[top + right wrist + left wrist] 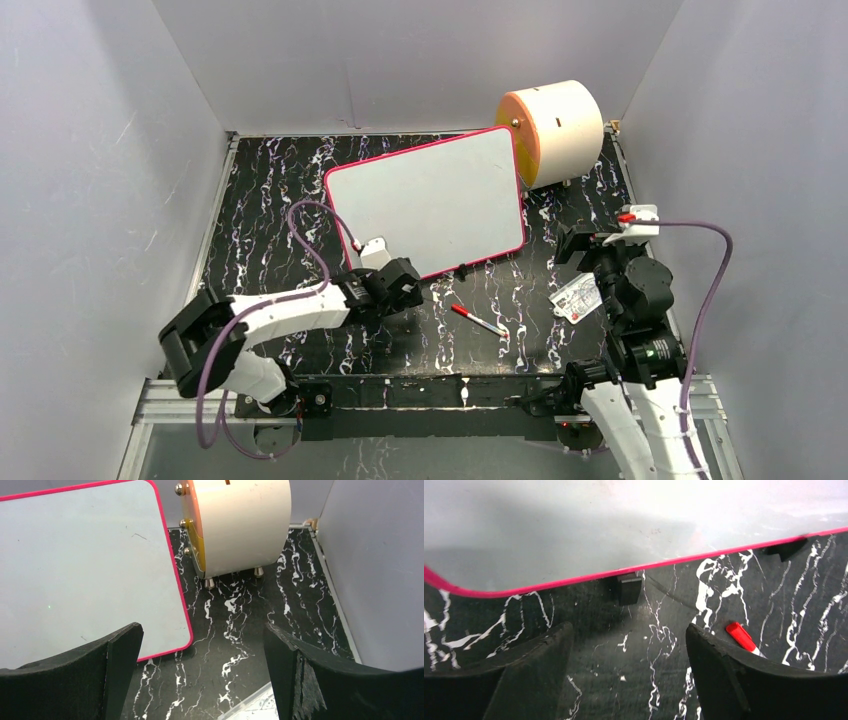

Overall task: Write a sentence on the whiteboard
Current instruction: Move the whiteboard stand to the center of the board, then open the whiteboard marker at the center of the board.

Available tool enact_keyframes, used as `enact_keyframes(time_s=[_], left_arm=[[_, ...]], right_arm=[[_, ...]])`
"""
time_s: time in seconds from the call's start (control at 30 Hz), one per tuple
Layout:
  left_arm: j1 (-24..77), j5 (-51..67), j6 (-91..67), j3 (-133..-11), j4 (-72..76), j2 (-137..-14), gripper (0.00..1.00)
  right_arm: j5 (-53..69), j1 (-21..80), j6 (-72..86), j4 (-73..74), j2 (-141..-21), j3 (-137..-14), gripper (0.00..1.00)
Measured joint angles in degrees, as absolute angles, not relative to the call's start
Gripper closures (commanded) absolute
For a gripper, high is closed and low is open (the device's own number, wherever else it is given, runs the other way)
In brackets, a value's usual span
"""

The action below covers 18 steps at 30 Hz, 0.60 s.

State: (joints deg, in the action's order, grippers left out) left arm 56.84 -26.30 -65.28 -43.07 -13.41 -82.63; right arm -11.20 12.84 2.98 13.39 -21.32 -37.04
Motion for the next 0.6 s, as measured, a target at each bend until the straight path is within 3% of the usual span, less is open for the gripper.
enact_keyframes(time_s=[0.3, 0.6], left_arm=[[56.84, -26.15, -57.10, -44.21, -21.10, -71.70, 0.11], [56.84, -30.30, -36.51, -50.19, -21.76, -63.18, 0.10]], right_arm=[[-9.32, 12.86, 9.91, 24.25, -31.42, -43.88, 0.01], [1.61, 12.88, 14.09, 35.59, -44.93, -50.26, 0.01]])
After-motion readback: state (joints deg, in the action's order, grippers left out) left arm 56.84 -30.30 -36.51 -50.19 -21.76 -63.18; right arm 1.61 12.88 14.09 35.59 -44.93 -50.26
